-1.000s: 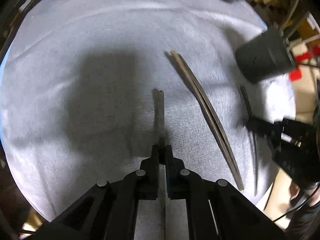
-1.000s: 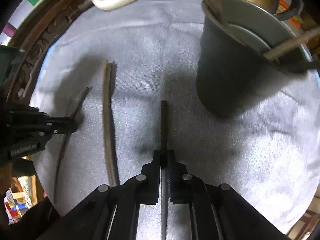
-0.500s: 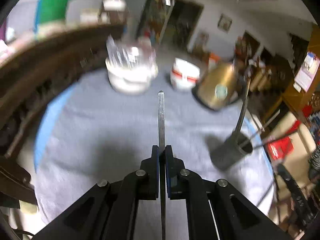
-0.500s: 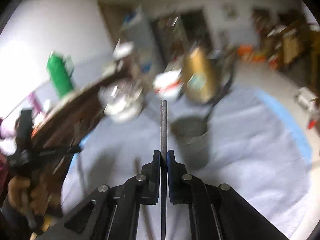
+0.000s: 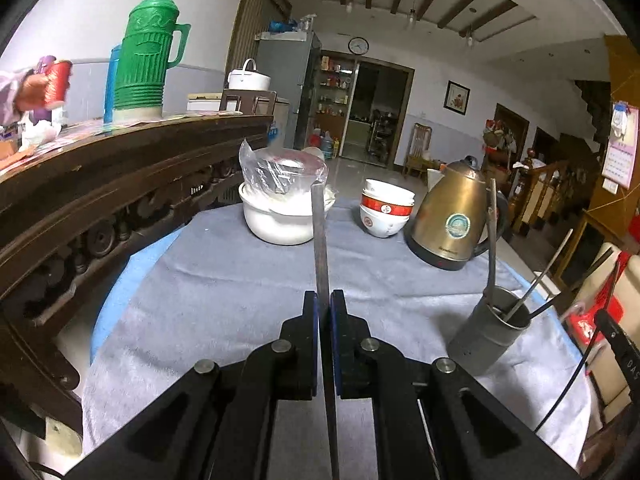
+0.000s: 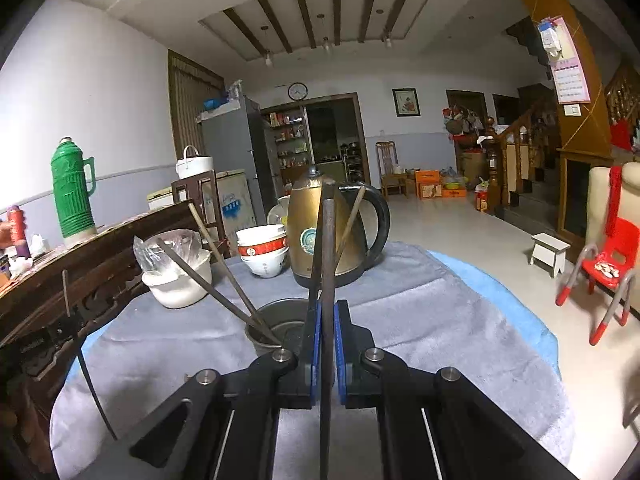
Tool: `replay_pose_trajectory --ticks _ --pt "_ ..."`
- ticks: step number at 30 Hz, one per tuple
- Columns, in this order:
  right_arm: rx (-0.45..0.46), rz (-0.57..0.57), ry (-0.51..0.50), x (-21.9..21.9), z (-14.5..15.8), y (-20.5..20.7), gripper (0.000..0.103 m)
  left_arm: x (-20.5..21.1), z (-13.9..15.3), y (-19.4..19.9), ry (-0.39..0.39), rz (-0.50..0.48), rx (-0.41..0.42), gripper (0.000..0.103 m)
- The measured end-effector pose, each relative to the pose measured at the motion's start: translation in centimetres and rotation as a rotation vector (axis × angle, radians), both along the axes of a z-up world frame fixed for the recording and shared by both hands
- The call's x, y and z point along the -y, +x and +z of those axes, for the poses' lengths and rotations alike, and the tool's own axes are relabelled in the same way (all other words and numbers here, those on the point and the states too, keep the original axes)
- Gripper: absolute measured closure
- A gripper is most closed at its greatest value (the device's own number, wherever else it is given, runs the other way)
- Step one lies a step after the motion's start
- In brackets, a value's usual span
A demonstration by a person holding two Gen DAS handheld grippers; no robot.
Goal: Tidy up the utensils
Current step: 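Lift both held chopsticks upright and carry them over the grey cup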
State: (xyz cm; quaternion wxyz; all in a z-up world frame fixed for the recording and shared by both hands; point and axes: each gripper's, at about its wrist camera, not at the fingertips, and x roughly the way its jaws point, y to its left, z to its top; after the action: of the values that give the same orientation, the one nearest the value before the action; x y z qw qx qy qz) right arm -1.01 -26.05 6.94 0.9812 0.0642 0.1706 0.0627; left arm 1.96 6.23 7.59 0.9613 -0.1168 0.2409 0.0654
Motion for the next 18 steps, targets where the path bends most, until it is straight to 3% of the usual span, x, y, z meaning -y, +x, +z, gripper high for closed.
replay_pose_trajectory --ticks 11,18 --pt "-0.021 0.026 0.004 1.0 1.7 -6.0 0.095 -1.8 0.7 -6.0 -0.044 -0.015 0.017 0.096" --pt "-0.024 0.034 0.047 1.3 2.4 -5.7 0.095 -2.0 1.5 -5.9 -0.105 -0.035 0.019 0.097"
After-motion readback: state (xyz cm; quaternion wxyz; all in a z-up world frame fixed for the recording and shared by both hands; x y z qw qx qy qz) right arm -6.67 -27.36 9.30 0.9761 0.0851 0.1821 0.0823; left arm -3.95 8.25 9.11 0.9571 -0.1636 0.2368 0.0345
